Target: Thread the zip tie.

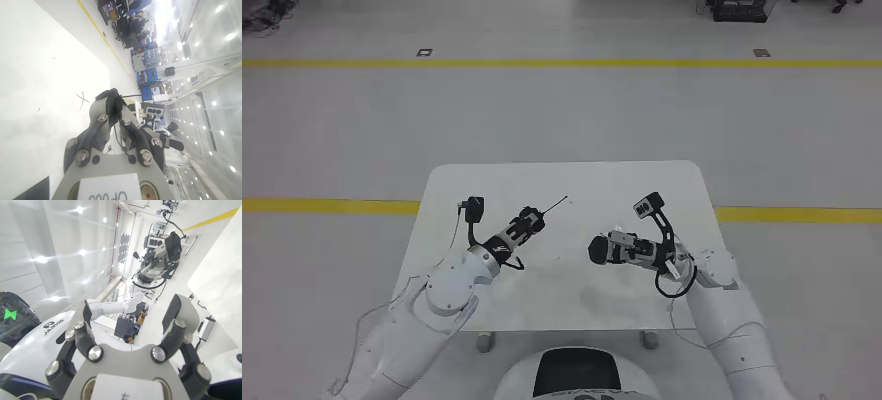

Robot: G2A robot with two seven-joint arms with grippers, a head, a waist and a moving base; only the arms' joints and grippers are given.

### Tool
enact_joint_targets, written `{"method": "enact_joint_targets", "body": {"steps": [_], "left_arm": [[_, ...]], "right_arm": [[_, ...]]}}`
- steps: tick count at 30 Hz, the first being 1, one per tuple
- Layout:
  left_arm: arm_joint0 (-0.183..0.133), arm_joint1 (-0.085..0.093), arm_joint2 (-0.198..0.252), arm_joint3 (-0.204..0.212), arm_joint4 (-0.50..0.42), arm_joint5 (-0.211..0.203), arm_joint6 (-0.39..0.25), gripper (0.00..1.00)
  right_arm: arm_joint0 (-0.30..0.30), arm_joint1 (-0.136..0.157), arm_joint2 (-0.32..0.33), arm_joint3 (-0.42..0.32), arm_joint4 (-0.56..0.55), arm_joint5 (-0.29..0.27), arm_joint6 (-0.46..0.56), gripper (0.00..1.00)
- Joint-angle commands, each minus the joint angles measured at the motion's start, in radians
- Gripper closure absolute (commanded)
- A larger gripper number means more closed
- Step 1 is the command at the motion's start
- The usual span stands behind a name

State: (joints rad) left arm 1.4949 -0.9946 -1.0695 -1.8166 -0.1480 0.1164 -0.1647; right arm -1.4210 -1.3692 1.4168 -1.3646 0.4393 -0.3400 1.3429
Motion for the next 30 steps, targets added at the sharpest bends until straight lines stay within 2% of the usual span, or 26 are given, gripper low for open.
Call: {"method": "enact_joint_targets", "body": {"steps": [1, 7, 8, 11, 14, 19, 24, 28, 29, 30], "left_arm": [[0.0, 0.0, 0.0, 0.0, 0.0, 0.0, 0.0, 1.0], [0.001, -0.002, 0.004, 0.002, -0.023, -0.008, -0.01, 1.0], [-0.001, -0.004, 0.002, 0.006, -0.054, -0.018, -0.031, 1.0], [-0.004, -0.006, -0.015, 0.024, -0.158, -0.044, -0.09, 1.0], [-0.013, -0.009, -0.037, 0.054, -0.28, -0.064, -0.161, 1.0], [-0.02, -0.013, -0.057, 0.089, -0.422, -0.094, -0.251, 1.0], [-0.036, -0.017, -0.06, 0.129, -0.53, -0.084, -0.35, 1.0], [-0.052, -0.021, -0.058, 0.157, -0.589, -0.088, -0.411, 1.0], [-0.059, -0.021, -0.058, 0.16, -0.582, -0.099, -0.426, 1.0], [-0.06, -0.021, -0.059, 0.16, -0.569, -0.104, -0.426, 1.0]], "right_arm": [[0.0, 0.001, 0.0, -0.001, 0.001, 0.0, -0.001, 0.0], [-0.002, 0.0, -0.004, -0.003, 0.01, 0.004, -0.002, 0.0], [-0.006, -0.002, -0.018, -0.011, 0.078, 0.024, 0.012, 0.0], [0.002, 0.006, -0.001, 0.027, 0.105, 0.024, 0.043, 0.0], [0.012, 0.015, -0.036, 0.043, 0.235, 0.057, 0.047, 0.0], [0.037, 0.062, -0.124, 0.057, 0.37, 0.091, 0.047, 0.0], [0.062, 0.118, -0.223, 0.072, 0.482, 0.104, 0.047, 0.0], [0.091, 0.159, -0.308, 0.089, 0.544, 0.119, 0.047, 0.0], [0.101, 0.171, -0.333, 0.098, 0.56, 0.12, 0.047, 0.0], [0.101, 0.171, -0.333, 0.098, 0.56, 0.12, 0.047, 0.0]]}}
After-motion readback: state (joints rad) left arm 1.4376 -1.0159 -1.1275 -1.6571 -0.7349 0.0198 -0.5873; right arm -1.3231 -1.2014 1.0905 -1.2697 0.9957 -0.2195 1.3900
